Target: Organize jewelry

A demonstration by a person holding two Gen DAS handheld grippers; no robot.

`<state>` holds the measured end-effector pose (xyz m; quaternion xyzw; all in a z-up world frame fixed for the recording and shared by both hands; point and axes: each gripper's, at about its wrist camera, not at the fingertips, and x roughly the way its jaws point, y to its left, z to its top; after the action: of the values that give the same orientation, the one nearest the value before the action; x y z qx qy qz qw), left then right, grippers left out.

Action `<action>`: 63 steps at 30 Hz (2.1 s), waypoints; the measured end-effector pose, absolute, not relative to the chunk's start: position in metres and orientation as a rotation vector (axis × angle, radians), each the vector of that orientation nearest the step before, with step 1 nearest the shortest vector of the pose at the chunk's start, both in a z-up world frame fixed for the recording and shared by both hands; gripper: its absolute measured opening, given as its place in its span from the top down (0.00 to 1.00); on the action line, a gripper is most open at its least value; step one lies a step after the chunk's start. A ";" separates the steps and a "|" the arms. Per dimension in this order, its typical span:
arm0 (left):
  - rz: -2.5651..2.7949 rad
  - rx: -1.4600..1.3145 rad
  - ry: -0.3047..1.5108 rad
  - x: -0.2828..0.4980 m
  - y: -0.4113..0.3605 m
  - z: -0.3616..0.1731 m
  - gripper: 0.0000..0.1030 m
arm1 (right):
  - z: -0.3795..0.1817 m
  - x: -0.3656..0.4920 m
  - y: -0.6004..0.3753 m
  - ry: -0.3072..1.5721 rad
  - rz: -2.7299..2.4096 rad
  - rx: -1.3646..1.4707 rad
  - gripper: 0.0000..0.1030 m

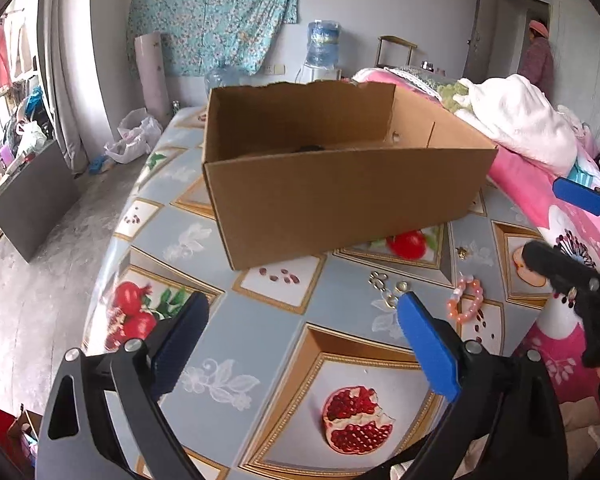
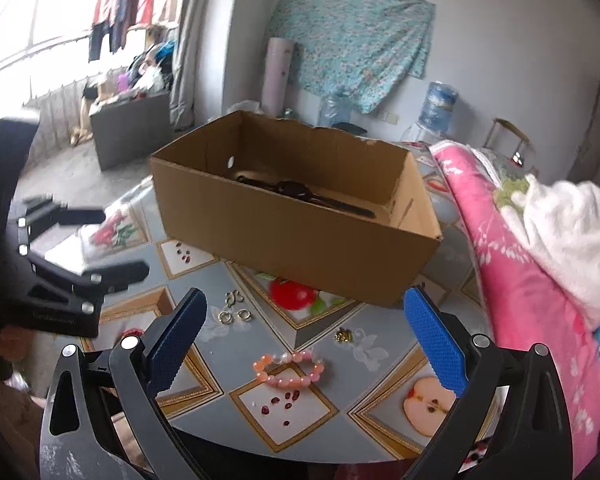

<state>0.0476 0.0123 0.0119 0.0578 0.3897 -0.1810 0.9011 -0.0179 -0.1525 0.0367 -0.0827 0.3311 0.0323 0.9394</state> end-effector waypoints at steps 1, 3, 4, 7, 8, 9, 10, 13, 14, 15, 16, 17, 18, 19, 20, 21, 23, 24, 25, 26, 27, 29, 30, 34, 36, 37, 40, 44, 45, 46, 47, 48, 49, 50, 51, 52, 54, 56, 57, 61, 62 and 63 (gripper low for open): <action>-0.375 0.120 0.804 0.047 0.011 0.012 0.07 | 0.038 -0.019 -0.156 0.668 0.062 -0.156 0.08; -0.370 0.120 0.790 0.047 0.010 0.013 0.05 | 0.040 -0.020 -0.163 0.654 0.051 -0.135 0.08; -0.366 0.118 0.782 0.047 0.010 0.013 0.05 | 0.041 -0.020 -0.166 0.653 0.043 -0.132 0.08; -0.374 0.098 0.789 0.048 0.010 0.012 0.05 | 0.038 -0.018 -0.175 0.664 0.019 -0.116 0.08; -0.392 0.080 0.793 0.048 0.011 0.012 0.05 | 0.036 -0.019 -0.179 0.664 0.022 -0.098 0.08; -0.422 0.046 0.797 0.048 0.012 0.011 0.05 | 0.035 -0.019 -0.181 0.661 0.032 -0.083 0.08; -0.436 0.028 0.801 0.048 0.013 0.011 0.05 | 0.034 -0.019 -0.184 0.658 0.044 -0.065 0.08; -0.474 -0.011 0.808 0.049 0.014 0.009 0.05 | 0.031 -0.019 -0.191 0.658 0.060 -0.021 0.08; -0.486 -0.029 0.809 0.050 0.015 0.009 0.05 | 0.031 -0.019 -0.192 0.656 0.061 -0.016 0.08; -0.492 -0.038 0.809 0.050 0.015 0.008 0.05 | 0.031 -0.020 -0.194 0.649 0.060 -0.008 0.08; -0.500 -0.050 0.807 0.050 0.016 0.008 0.05 | 0.031 -0.020 -0.196 0.646 0.056 -0.002 0.08; -0.506 -0.063 0.807 0.050 0.017 0.009 0.05 | 0.030 -0.019 -0.198 0.647 0.054 0.006 0.08; -0.521 -0.089 0.814 0.051 0.019 0.009 0.05 | 0.029 -0.018 -0.200 0.651 0.055 0.018 0.08; -0.538 -0.115 0.825 0.052 0.020 0.010 0.05 | 0.029 -0.017 -0.202 0.652 0.057 0.028 0.08; -0.550 -0.132 0.831 0.052 0.021 0.010 0.05 | 0.028 -0.018 -0.204 0.649 0.058 0.037 0.08; -0.567 -0.154 0.833 0.052 0.023 0.010 0.05 | 0.027 -0.018 -0.206 0.645 0.054 0.047 0.08; -0.577 -0.172 0.831 0.052 0.025 0.010 0.05 | 0.025 -0.016 -0.209 0.655 0.047 0.054 0.08; -0.575 -0.181 0.833 0.053 0.026 0.008 0.05 | 0.024 -0.014 -0.211 0.664 0.047 0.055 0.08; -0.570 -0.184 0.839 0.055 0.026 0.007 0.05 | 0.024 -0.014 -0.214 0.667 0.045 0.059 0.08; -0.562 -0.185 0.839 0.055 0.027 0.007 0.05 | 0.024 -0.014 -0.217 0.666 0.041 0.064 0.08; -0.535 -0.177 0.832 0.056 0.028 0.008 0.05 | 0.025 -0.014 -0.221 0.663 0.039 0.071 0.08; -0.505 -0.157 0.807 0.054 0.030 0.011 0.05 | 0.026 -0.017 -0.229 0.656 0.030 0.088 0.08; -0.486 -0.136 0.794 0.053 0.031 0.013 0.05 | 0.025 -0.018 -0.236 0.657 0.022 0.104 0.08; -0.425 -0.043 0.799 0.054 0.027 0.009 0.05 | 0.014 -0.016 -0.257 0.708 0.007 0.160 0.08; -0.408 -0.002 0.824 0.056 0.022 0.000 0.05 | 0.007 -0.013 -0.265 0.751 0.014 0.192 0.10; -0.408 0.011 0.830 0.057 0.021 -0.003 0.05 | 0.005 -0.012 -0.267 0.767 0.024 0.210 0.12; -0.398 0.079 0.839 0.056 0.011 -0.013 0.05 | -0.003 -0.010 -0.269 0.821 0.063 0.263 0.19; -0.407 0.145 0.844 0.056 0.000 -0.024 0.05 | -0.011 -0.009 -0.258 0.851 0.119 0.283 0.27; -0.414 0.168 0.841 0.055 -0.003 -0.026 0.05 | -0.011 -0.009 -0.254 0.854 0.133 0.285 0.29; -0.421 0.184 0.834 0.055 -0.006 -0.027 0.06 | -0.012 -0.007 -0.249 0.859 0.152 0.285 0.30; -0.429 0.196 0.827 0.054 -0.009 -0.027 0.06 | -0.012 -0.005 -0.243 0.862 0.176 0.278 0.33; -0.437 0.215 0.816 0.053 -0.012 -0.028 0.06 | -0.011 -0.004 -0.238 0.863 0.193 0.269 0.35; -0.442 0.232 0.804 0.052 -0.015 -0.028 0.10 | -0.011 -0.001 -0.232 0.866 0.197 0.266 0.36; -0.450 0.246 0.796 0.051 -0.019 -0.028 0.12 | -0.011 0.001 -0.229 0.867 0.207 0.259 0.38; -0.459 0.253 0.793 0.051 -0.022 -0.029 0.15 | -0.011 0.003 -0.223 0.870 0.224 0.246 0.40; -0.474 0.259 0.791 0.051 -0.026 -0.030 0.20 | -0.012 0.006 -0.219 0.874 0.233 0.237 0.41; -0.512 0.279 0.793 0.051 -0.036 -0.032 0.28 | -0.014 0.012 -0.212 0.888 0.249 0.224 0.46; -0.545 0.310 0.786 0.049 -0.046 -0.035 0.34 | -0.019 0.020 -0.204 0.911 0.263 0.216 0.52; -0.573 0.340 0.780 0.048 -0.054 -0.037 0.38 | -0.020 0.022 -0.201 0.919 0.263 0.209 0.55; -0.597 0.371 0.832 0.056 -0.068 -0.048 0.59 | -0.027 0.029 -0.194 0.948 0.263 0.197 0.60; -0.603 0.370 0.848 0.060 -0.070 -0.052 0.61 | -0.028 0.031 -0.194 0.953 0.266 0.203 0.60; -0.608 0.364 0.856 0.061 -0.071 -0.053 0.65 | -0.029 0.032 -0.194 0.956 0.267 0.205 0.60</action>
<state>0.0615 -0.0706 -0.0531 0.1728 0.4062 -0.2884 0.8497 0.0319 -0.1940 -0.0289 0.0982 0.4576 0.1278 0.8744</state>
